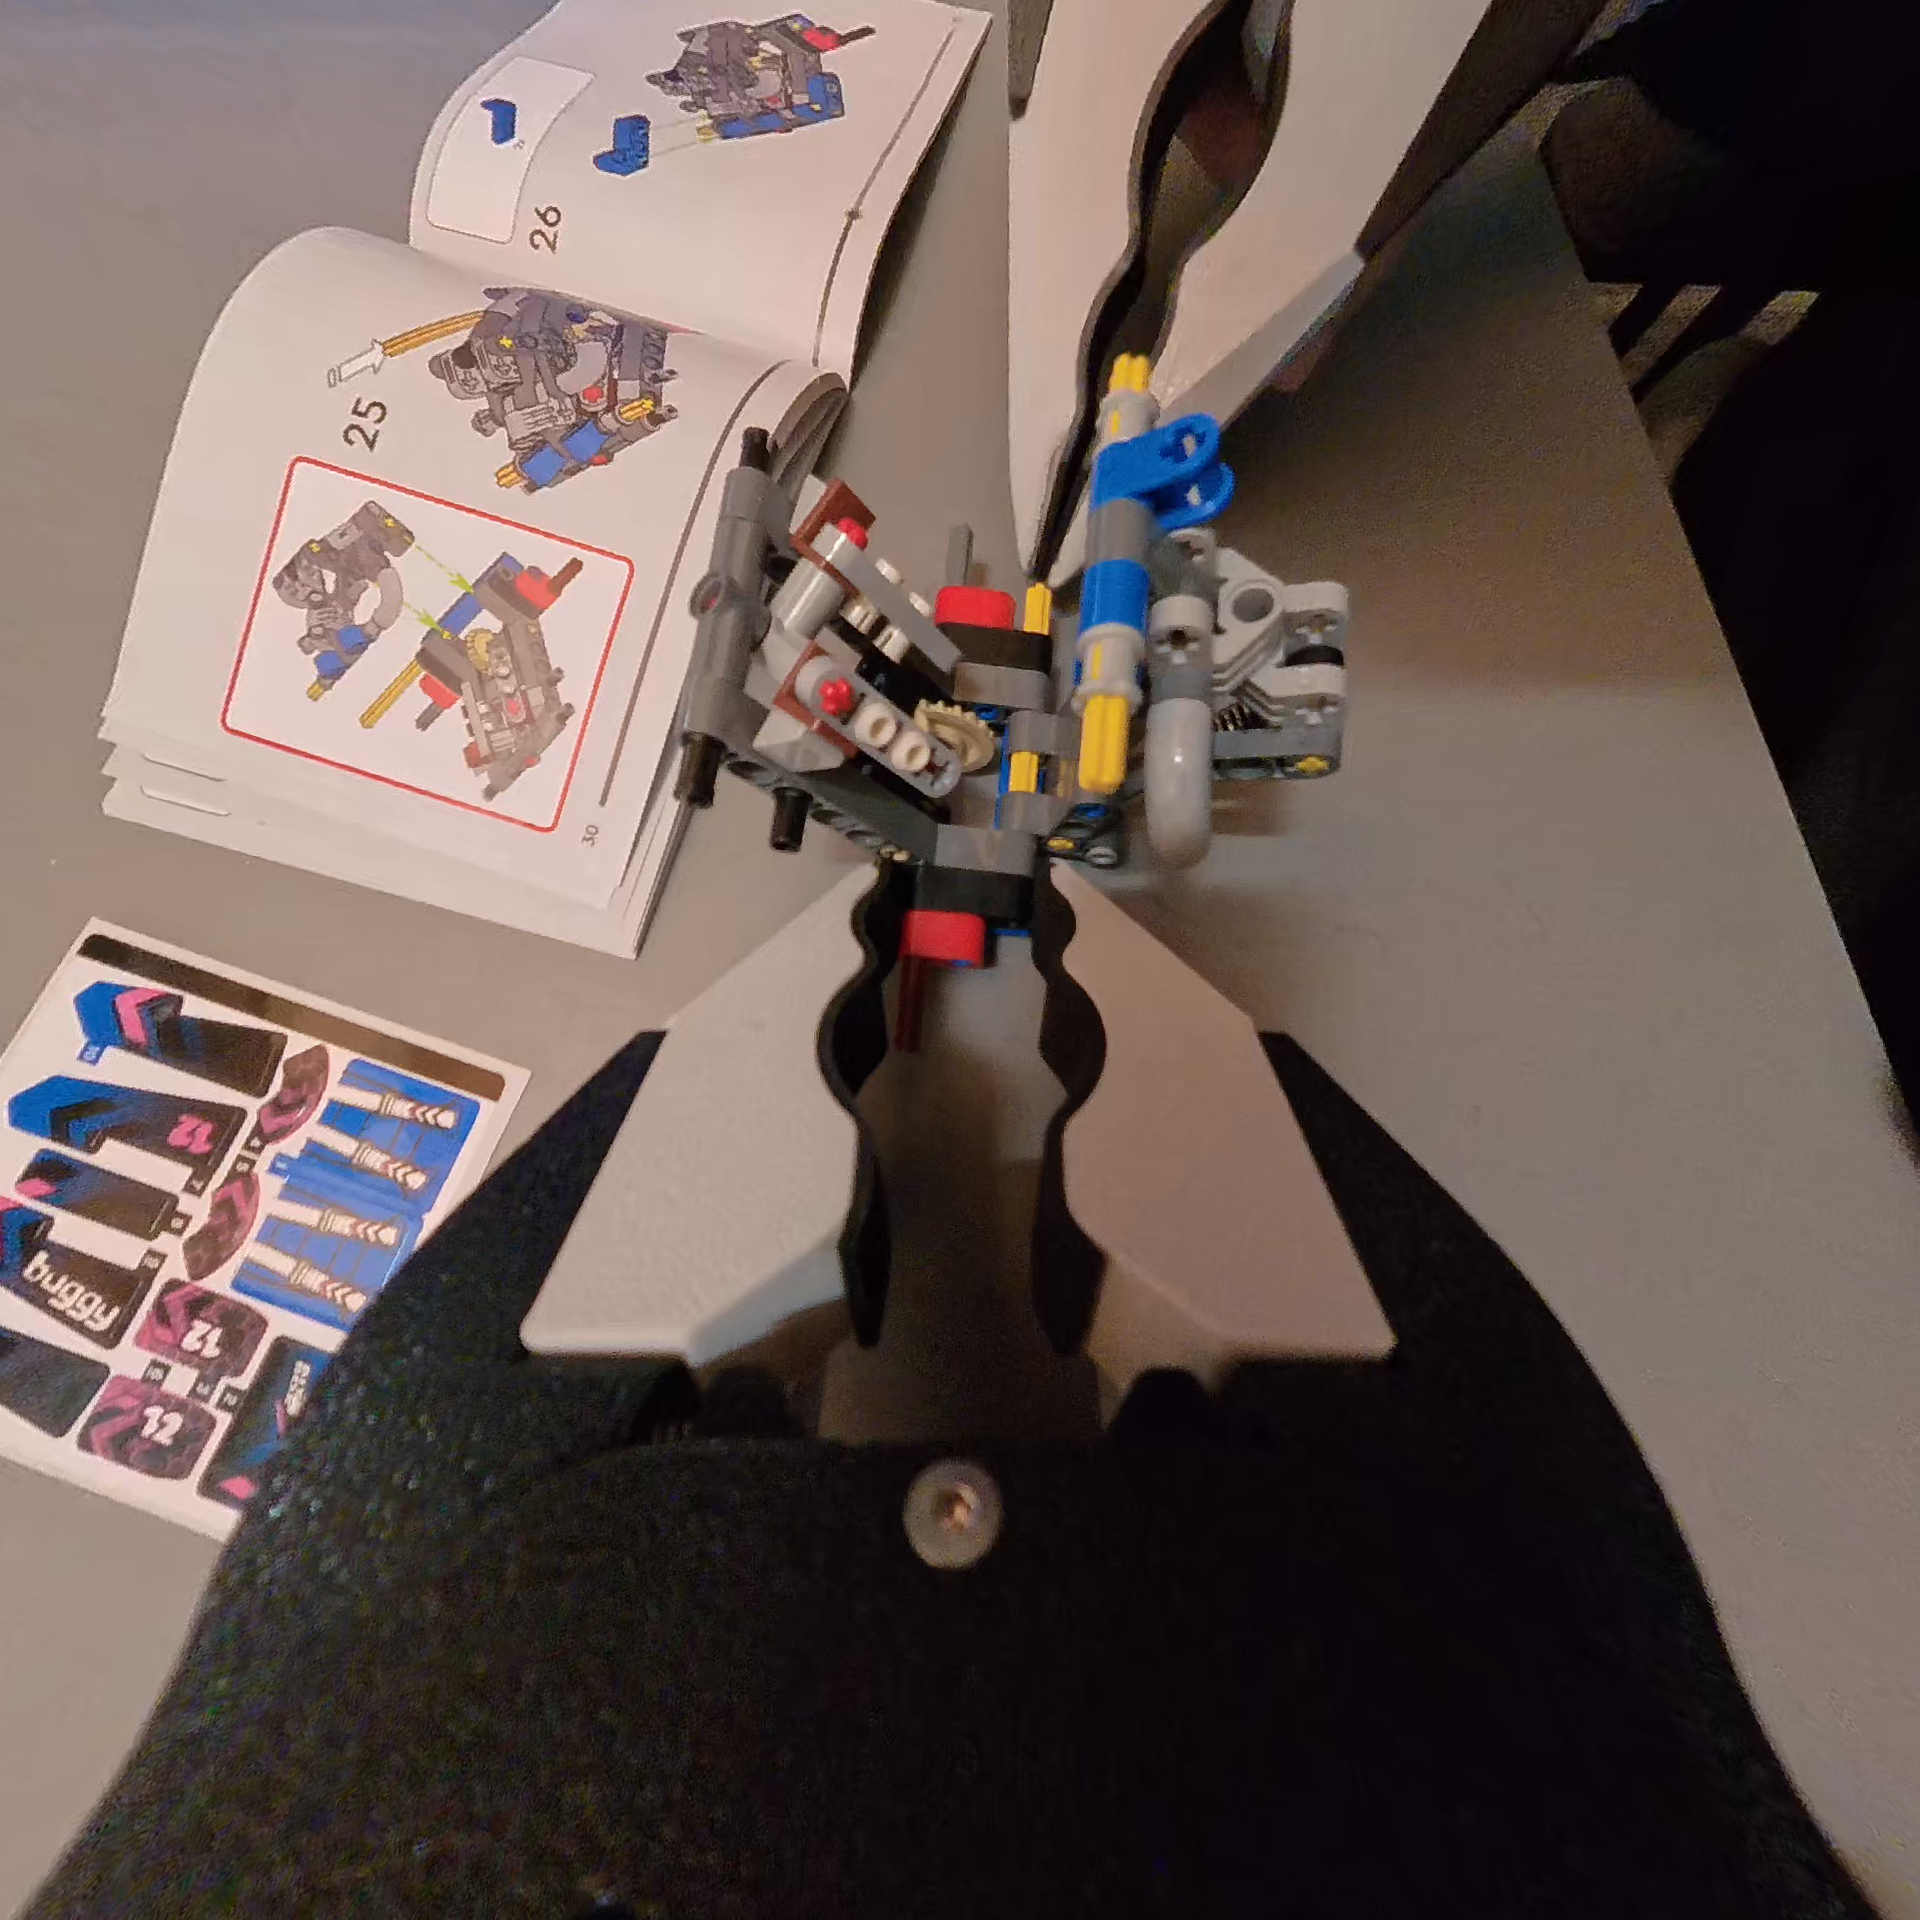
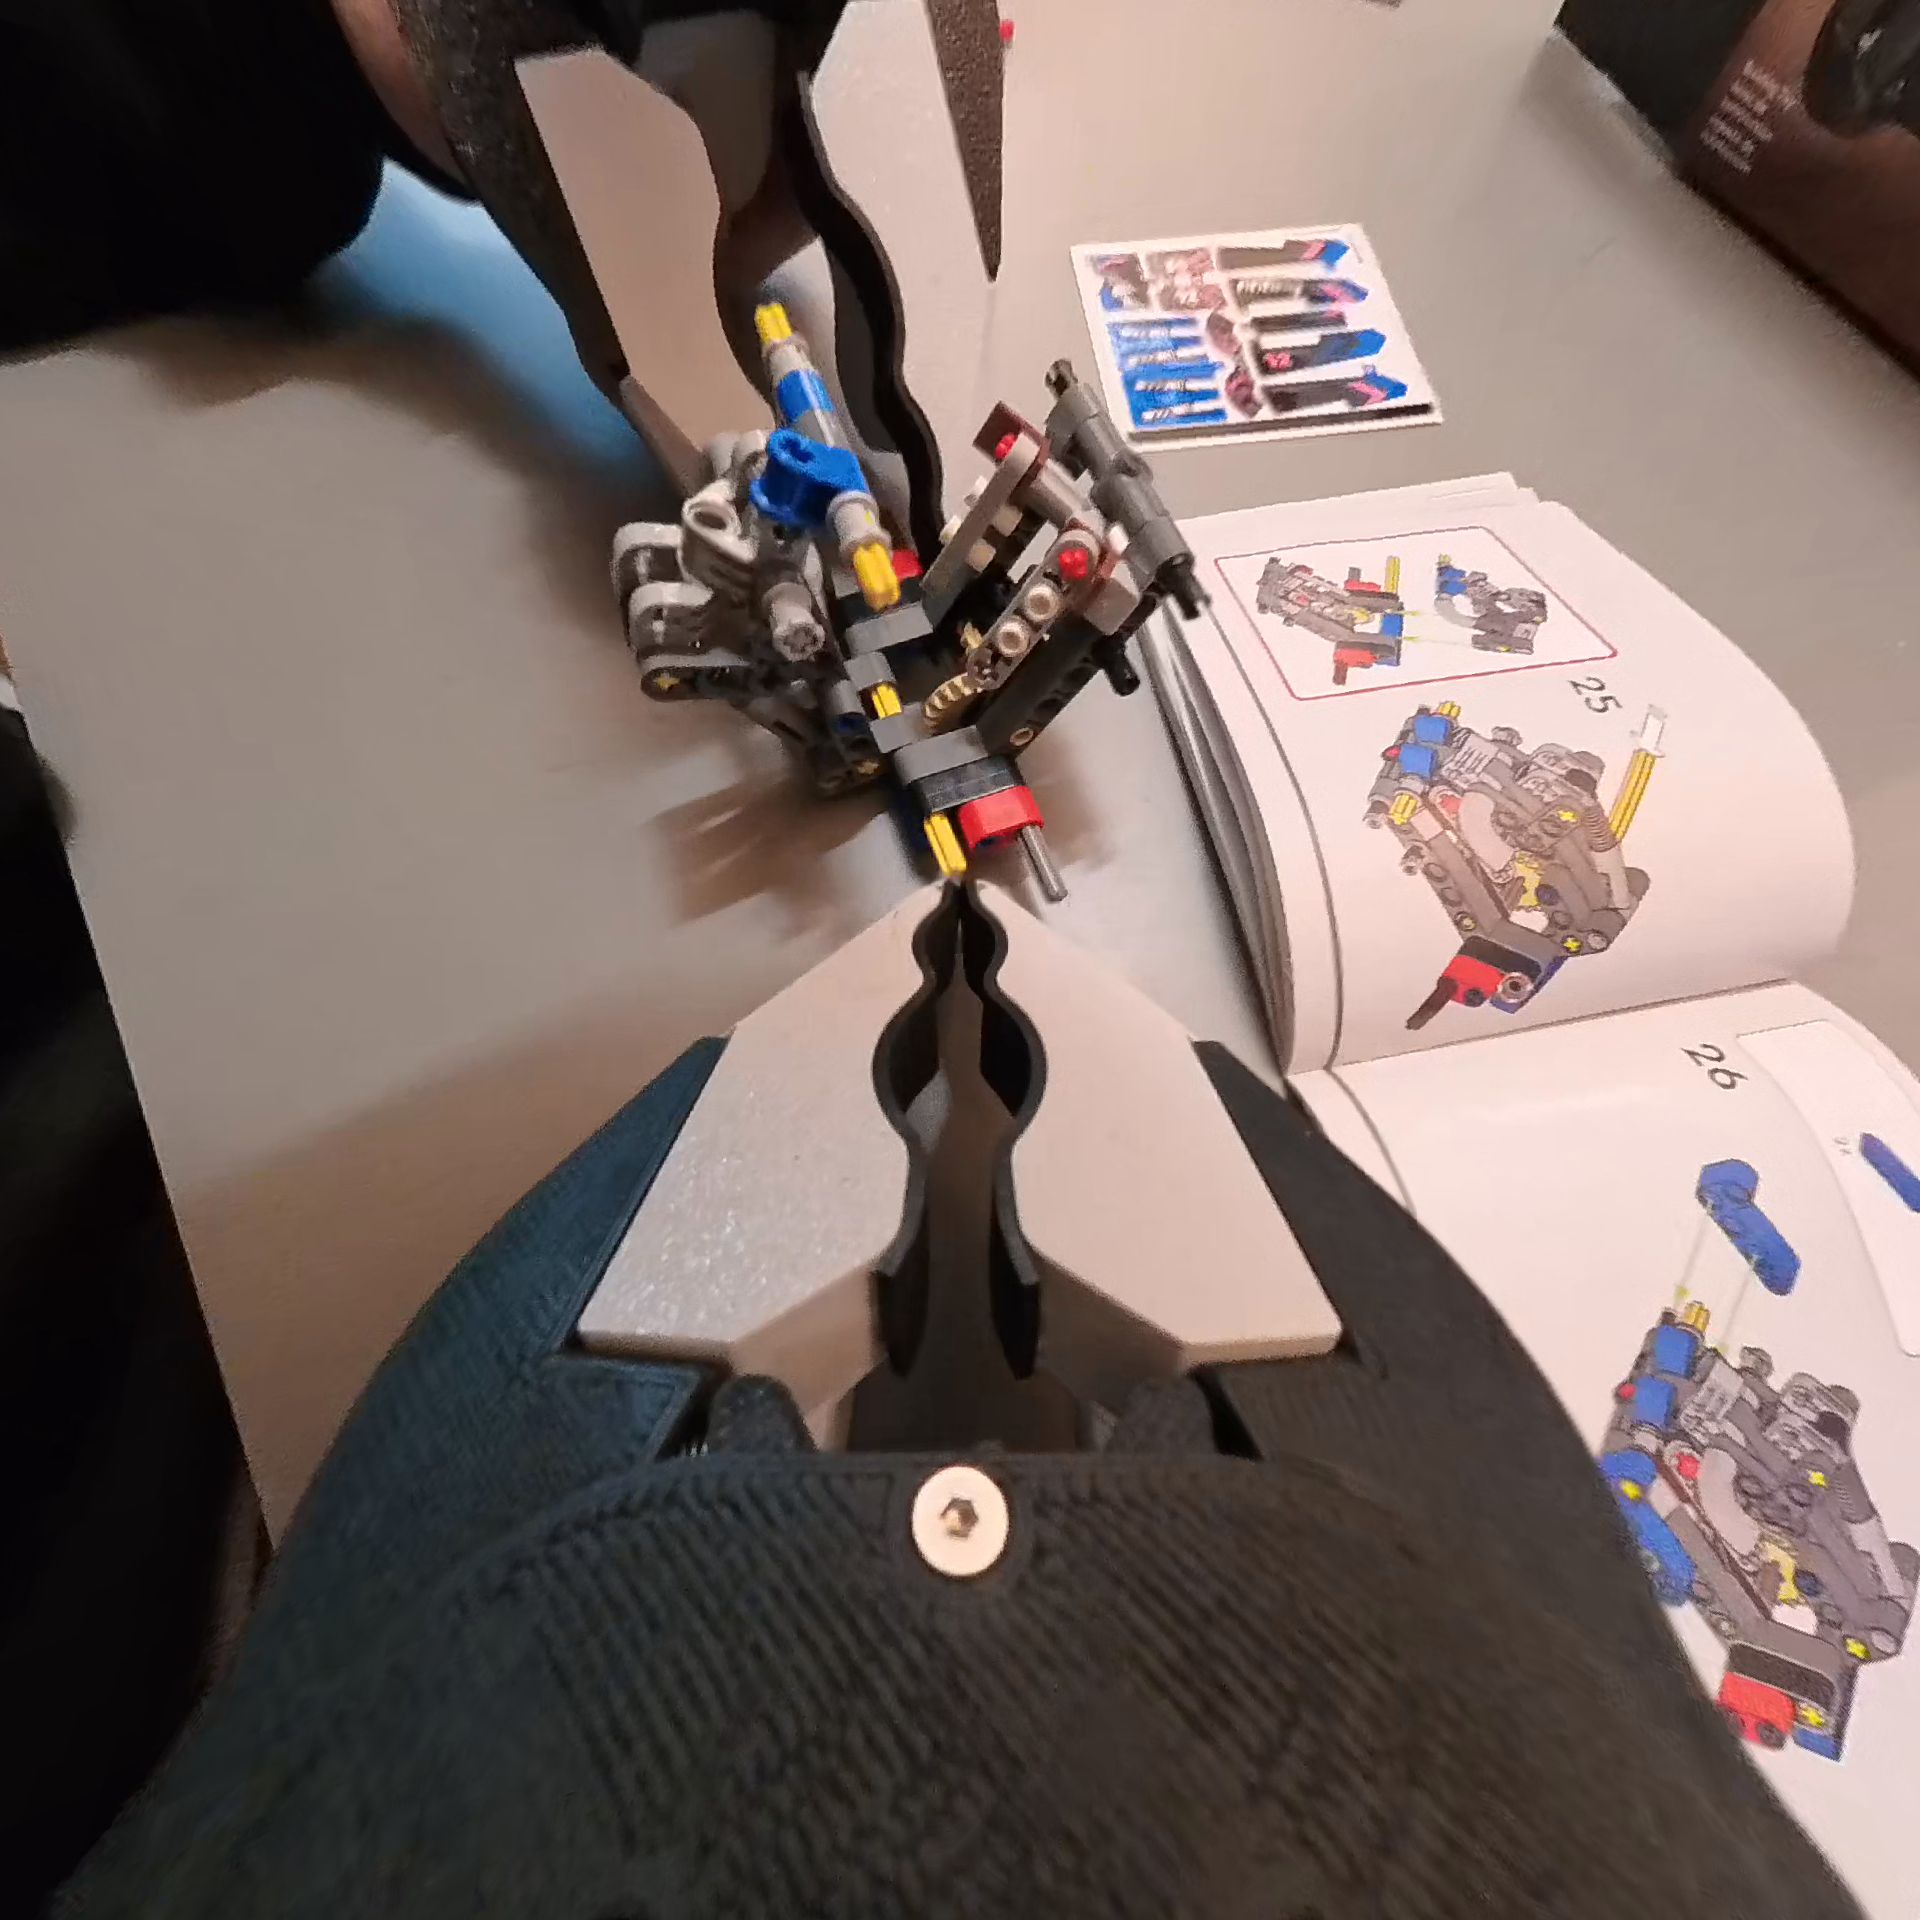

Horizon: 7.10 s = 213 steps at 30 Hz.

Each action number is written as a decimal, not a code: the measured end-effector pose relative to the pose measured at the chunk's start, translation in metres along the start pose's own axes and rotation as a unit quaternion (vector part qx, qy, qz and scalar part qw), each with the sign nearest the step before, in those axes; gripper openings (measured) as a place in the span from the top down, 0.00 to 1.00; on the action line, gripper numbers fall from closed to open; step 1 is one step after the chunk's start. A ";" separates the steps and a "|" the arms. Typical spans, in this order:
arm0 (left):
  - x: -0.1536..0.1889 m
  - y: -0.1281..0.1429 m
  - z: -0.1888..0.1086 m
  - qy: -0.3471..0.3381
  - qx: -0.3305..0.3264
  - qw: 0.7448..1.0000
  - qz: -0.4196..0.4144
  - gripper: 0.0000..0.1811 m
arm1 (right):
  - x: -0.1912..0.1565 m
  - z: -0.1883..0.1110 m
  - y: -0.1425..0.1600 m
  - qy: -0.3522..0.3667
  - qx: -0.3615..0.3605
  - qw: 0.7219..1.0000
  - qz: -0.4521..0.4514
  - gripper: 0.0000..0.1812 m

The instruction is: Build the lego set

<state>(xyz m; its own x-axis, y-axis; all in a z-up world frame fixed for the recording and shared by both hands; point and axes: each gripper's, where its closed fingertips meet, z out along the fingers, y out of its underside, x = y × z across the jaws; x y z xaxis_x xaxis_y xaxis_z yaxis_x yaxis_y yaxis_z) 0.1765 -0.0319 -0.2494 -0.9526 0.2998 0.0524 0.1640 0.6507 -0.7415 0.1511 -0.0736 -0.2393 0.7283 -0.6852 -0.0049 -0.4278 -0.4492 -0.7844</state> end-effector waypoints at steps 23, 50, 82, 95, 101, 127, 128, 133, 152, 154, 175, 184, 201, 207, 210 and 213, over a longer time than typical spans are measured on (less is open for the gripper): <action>0.000 0.000 0.000 0.001 0.000 1.000 -0.001 0.87 | -0.003 0.001 -0.001 -0.011 0.001 1.000 -0.018 1.00; 0.000 0.001 0.000 -0.007 -0.007 1.000 0.004 0.87 | 0.000 0.007 0.002 0.013 -0.021 1.000 -0.011 1.00; -0.004 0.001 -0.001 -0.018 -0.002 1.000 -0.010 0.88 | 0.000 0.015 -0.004 0.070 -0.027 0.997 0.031 1.00; -0.003 0.001 -0.001 -0.011 -0.001 1.000 -0.015 0.87 | -0.002 0.014 -0.005 0.044 -0.017 0.998 0.046 1.00; -0.001 0.000 0.000 -0.013 0.001 1.000 -0.014 0.87 | -0.002 0.009 -0.006 0.039 0.000 0.996 0.078 1.00; 0.000 0.000 0.000 -0.006 0.001 1.000 -0.009 0.87 | -0.002 0.003 -0.013 0.018 0.028 0.996 0.087 1.00; 0.000 0.000 0.000 -0.007 0.000 1.000 -0.008 0.87 | -0.003 0.005 -0.011 0.014 0.021 0.996 0.088 1.00; 0.000 0.000 0.000 -0.007 0.001 1.000 -0.008 0.87 | 0.002 0.004 -0.006 0.029 0.013 0.994 0.109 1.00; 0.000 -0.001 0.001 -0.014 -0.001 1.000 -0.004 0.87 | 0.000 0.009 -0.004 0.066 -0.001 0.988 0.137 1.00; -0.001 -0.001 0.002 -0.016 -0.002 1.000 -0.003 0.87 | 0.003 0.009 0.000 0.075 -0.007 0.984 0.161 1.00; -0.001 -0.001 0.002 -0.041 -0.016 0.999 -0.002 0.87 | 0.009 0.006 -0.002 0.095 0.032 0.944 0.314 1.00; -0.001 -0.001 0.002 -0.054 -0.028 0.998 -0.004 0.87 | 0.010 0.006 -0.003 0.111 0.017 0.940 0.322 1.00; -0.001 -0.001 0.003 -0.062 -0.029 0.998 -0.019 0.88 | 0.010 0.006 -0.003 0.154 -0.031 0.955 0.251 1.00; -0.002 -0.001 0.003 -0.061 -0.027 0.997 -0.023 0.88 | 0.011 0.007 -0.003 0.160 -0.031 0.952 0.259 1.00; -0.002 -0.001 0.003 -0.060 -0.025 0.998 -0.024 0.88 | 0.010 0.007 -0.003 0.158 -0.024 0.951 0.266 1.00; -0.003 -0.002 0.003 -0.060 -0.023 0.998 -0.025 0.88 | 0.010 0.007 -0.004 0.162 -0.030 0.953 0.253 1.00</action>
<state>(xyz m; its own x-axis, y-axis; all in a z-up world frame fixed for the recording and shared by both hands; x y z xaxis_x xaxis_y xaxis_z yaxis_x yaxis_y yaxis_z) 0.1780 -0.0355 -0.2502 -0.9831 0.1830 0.0058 0.1252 0.6953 -0.7077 0.1639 -0.0747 -0.2409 0.2216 -0.9597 -0.1730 -0.7173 -0.0402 -0.6956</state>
